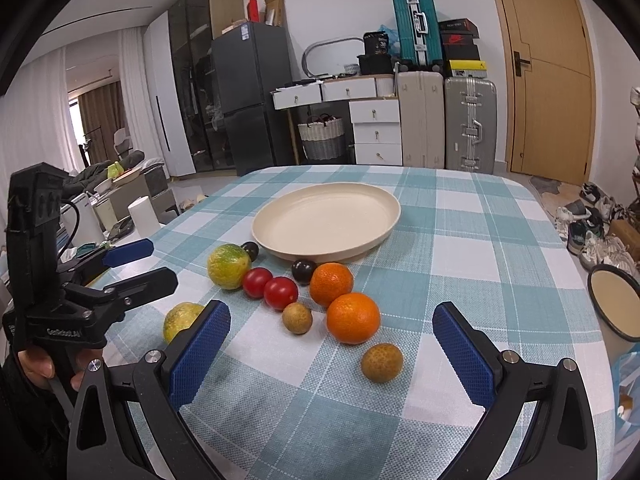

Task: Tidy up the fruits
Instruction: 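Grasp the pale yellow fruit with the left tool while the right tool grasps a small brown fruit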

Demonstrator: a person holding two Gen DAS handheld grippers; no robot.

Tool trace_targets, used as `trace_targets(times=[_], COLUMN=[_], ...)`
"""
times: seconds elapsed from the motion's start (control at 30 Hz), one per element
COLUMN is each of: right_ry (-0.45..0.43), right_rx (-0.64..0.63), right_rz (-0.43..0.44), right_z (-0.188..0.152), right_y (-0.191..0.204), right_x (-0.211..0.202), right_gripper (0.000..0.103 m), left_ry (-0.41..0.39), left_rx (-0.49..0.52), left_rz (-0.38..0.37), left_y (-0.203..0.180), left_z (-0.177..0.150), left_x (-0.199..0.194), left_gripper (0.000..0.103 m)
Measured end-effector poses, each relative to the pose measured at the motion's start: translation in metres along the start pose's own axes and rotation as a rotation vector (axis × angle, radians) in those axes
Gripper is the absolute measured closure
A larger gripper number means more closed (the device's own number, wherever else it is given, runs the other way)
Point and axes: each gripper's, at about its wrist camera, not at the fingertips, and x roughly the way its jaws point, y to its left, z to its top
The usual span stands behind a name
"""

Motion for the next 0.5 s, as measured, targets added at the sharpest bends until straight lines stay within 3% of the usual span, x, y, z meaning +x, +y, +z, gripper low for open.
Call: trace_targets(times=[0.17, 0.5], right_ry=[0.037, 0.200], right_rx=[0.052, 0.036], right_rz=[0.003, -0.054], right_z=[0.000, -0.003], right_y=[-0.011, -0.016], right_x=[0.007, 0.029], right_gripper=[0.000, 0.000], left_ry=[0.004, 0.123], left_rx=[0.004, 0.055], left_rz=[0.005, -0.006], left_y=[0.000, -0.011], left_z=[-0.001, -0.007], left_x=[0.001, 0.010], left_gripper=[0.000, 0.000])
